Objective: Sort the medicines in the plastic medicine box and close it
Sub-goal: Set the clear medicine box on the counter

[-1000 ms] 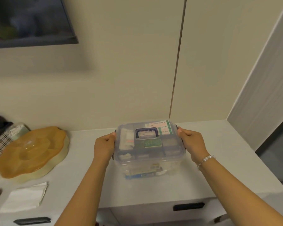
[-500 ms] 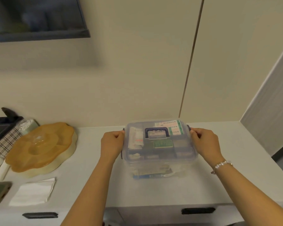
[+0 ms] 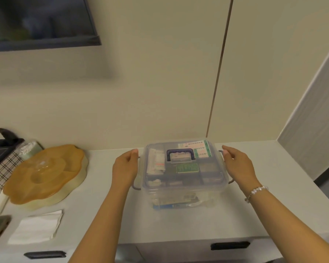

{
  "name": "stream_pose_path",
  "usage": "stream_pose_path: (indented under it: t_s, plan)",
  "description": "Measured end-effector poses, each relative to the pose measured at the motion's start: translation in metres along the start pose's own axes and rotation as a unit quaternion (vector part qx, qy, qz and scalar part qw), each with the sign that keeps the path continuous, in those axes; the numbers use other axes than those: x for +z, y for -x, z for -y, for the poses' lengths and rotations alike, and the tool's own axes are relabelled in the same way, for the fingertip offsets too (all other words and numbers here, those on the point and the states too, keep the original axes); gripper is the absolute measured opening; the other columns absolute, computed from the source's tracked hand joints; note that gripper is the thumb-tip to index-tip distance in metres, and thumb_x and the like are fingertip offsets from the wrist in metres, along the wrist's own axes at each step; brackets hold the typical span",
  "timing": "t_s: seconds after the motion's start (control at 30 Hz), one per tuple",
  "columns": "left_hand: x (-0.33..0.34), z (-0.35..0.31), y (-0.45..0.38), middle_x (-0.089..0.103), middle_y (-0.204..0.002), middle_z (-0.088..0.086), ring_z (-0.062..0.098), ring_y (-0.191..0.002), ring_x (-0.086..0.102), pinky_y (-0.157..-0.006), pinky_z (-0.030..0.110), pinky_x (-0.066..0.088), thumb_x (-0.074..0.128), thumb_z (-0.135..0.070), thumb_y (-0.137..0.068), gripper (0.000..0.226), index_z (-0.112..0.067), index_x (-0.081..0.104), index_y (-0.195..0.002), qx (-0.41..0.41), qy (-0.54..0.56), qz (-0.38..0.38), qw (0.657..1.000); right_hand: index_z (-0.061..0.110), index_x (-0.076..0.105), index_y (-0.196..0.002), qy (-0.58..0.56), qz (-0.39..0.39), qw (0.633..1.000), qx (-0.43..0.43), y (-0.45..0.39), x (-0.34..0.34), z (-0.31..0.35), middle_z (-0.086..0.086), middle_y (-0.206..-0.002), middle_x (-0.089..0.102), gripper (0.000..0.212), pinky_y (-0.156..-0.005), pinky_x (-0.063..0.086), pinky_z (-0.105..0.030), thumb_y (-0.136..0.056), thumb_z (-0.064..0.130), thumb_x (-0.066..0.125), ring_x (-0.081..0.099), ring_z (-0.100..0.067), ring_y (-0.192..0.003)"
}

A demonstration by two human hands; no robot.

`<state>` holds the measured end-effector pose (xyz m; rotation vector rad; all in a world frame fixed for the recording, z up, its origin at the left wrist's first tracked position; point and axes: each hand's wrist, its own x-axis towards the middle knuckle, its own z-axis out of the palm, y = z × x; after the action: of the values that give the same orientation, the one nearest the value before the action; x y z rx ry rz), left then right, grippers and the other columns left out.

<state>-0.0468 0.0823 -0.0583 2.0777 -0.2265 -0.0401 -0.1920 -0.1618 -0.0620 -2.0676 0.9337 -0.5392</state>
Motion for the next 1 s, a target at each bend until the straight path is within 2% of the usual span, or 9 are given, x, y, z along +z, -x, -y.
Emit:
stream_pose_path:
  t_s: [0.1,0.2,0.33,0.47,0.57,0.67,0.77,0.87,1.0]
  plan:
    - [0.005,-0.002,0.006,0.062,-0.078,0.020,0.021,-0.068,0.050,-0.064,0.032,0.040,0.039,-0.032,-0.093,0.039,-0.003,0.056,-0.073,0.013,-0.029,0.068,0.997,0.027,0.064,-0.073,0.009,0.037,0.999,-0.020,0.005,0.000,0.006,-0.003,-0.084,0.067,0.035,-0.060,0.042,-0.026,-0.095,0.032,0.036,0.058,-0.026,-0.082]
    - [0.012,-0.005,0.011,0.068,-0.106,0.010,0.027,-0.096,0.062,-0.083,0.036,0.047,0.044,-0.034,-0.093,0.032,-0.011,0.064,-0.106,0.025,-0.049,0.083,0.995,0.020,0.061,-0.118,0.036,0.077,0.996,-0.012,0.008,0.002,0.008,-0.004,-0.124,0.062,0.037,-0.090,0.045,-0.037,-0.094,0.037,0.038,0.055,-0.025,-0.113]
    - [0.013,-0.019,0.017,0.045,-0.144,0.005,0.022,-0.132,0.042,-0.110,0.036,0.033,0.049,-0.035,-0.092,0.051,-0.012,0.043,-0.137,-0.010,0.016,0.034,0.999,0.014,0.058,-0.111,-0.021,0.066,0.997,-0.030,0.012,0.004,0.011,-0.003,-0.115,0.062,0.029,-0.073,0.043,-0.024,-0.092,0.033,0.047,0.053,-0.015,-0.095]
    - [0.011,-0.037,0.027,0.044,-0.144,-0.003,0.014,-0.132,0.041,-0.104,0.026,0.031,0.052,-0.037,-0.090,0.052,-0.020,0.041,-0.138,0.039,0.097,-0.003,0.995,0.015,0.049,-0.131,-0.120,0.010,0.993,0.006,0.016,-0.004,0.016,0.000,-0.135,0.052,0.046,-0.097,0.040,-0.031,-0.089,0.032,0.055,0.049,-0.019,-0.121]
    - [0.009,-0.048,0.033,0.045,-0.144,-0.004,0.011,-0.130,0.042,-0.102,0.022,0.031,0.053,-0.036,-0.090,0.051,-0.020,0.043,-0.137,0.054,0.123,-0.017,0.991,0.018,0.054,-0.123,-0.198,-0.030,0.980,-0.004,0.019,-0.016,0.022,-0.001,-0.129,0.056,0.038,-0.083,0.046,-0.027,-0.087,0.030,0.057,0.059,-0.016,-0.103]
    - [0.010,-0.057,0.037,0.048,-0.142,-0.002,0.015,-0.126,0.049,-0.108,0.033,0.036,0.053,-0.039,-0.089,0.051,-0.022,0.043,-0.136,0.043,0.170,-0.001,0.984,0.020,0.057,-0.116,-0.339,-0.017,0.940,0.025,0.019,-0.036,0.029,-0.001,-0.111,0.062,0.029,-0.060,0.047,-0.021,-0.088,0.029,0.057,0.065,-0.011,-0.077]
    - [0.017,-0.068,0.042,0.057,-0.133,0.000,0.011,-0.108,0.060,-0.098,0.034,0.046,0.053,-0.042,-0.088,0.051,-0.024,0.045,-0.135,0.042,0.200,0.012,0.979,0.019,0.056,-0.117,-0.385,0.014,0.920,0.071,0.015,-0.060,0.026,0.001,-0.095,0.065,0.029,-0.056,0.042,-0.023,-0.091,0.031,0.052,0.055,-0.009,-0.061]
    - [0.035,-0.082,0.047,0.054,-0.135,0.000,0.017,-0.118,0.055,-0.103,0.041,0.044,0.051,-0.046,-0.087,0.052,-0.024,0.047,-0.134,0.044,0.193,0.029,0.980,0.015,0.063,-0.110,-0.444,0.065,0.889,0.091,0.013,-0.083,0.020,0.004,-0.074,0.062,0.025,-0.050,0.044,-0.020,-0.093,0.026,0.047,0.053,-0.007,-0.052]
    - [0.063,-0.116,0.052,0.054,-0.131,-0.005,-0.005,-0.103,0.058,-0.079,0.006,0.046,0.049,-0.051,-0.086,0.053,-0.025,0.046,-0.131,0.058,0.225,0.057,0.971,0.019,0.066,-0.086,-0.544,0.061,0.832,0.087,0.009,-0.112,0.014,0.009,-0.054,0.063,0.026,-0.039,0.042,-0.013,-0.095,0.020,0.042,0.053,0.000,-0.040]
